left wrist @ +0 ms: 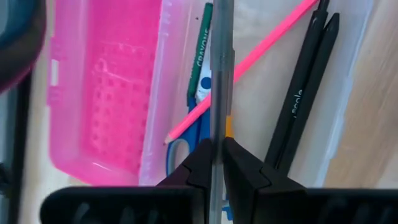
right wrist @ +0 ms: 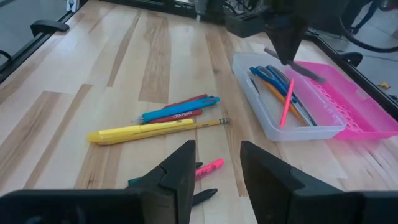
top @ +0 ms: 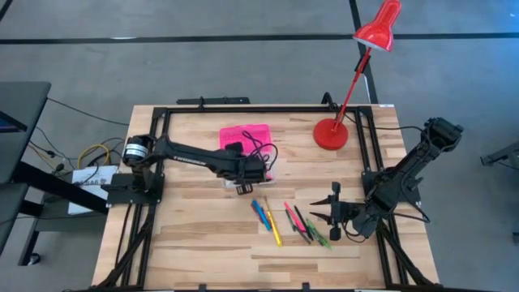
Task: Pick & place school supplies into a supply box
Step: Put the gray pen into the pink supply box
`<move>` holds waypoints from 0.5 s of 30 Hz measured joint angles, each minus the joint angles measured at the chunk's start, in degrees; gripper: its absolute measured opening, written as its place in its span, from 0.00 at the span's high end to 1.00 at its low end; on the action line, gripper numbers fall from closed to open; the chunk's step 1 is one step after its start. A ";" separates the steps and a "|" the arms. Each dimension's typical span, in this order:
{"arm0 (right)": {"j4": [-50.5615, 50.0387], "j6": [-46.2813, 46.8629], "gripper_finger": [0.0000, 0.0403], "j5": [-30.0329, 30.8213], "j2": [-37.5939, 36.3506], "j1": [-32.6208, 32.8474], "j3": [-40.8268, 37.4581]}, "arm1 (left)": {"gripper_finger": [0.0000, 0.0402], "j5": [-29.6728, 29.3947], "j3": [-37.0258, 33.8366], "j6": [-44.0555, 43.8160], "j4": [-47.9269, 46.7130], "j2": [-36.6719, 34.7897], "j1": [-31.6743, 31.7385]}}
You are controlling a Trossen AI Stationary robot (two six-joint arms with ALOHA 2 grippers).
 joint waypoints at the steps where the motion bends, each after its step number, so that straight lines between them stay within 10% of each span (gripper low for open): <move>1: 0.00 0.00 0.70 0.00 0.00 0.00 0.00 | 0.95 0.87 -0.04 -0.19 0.30 0.00 0.27; 15: 0.00 1.35 0.70 0.00 0.00 -0.02 0.00 | 0.85 2.22 -4.11 3.18 3.97 -0.07 1.98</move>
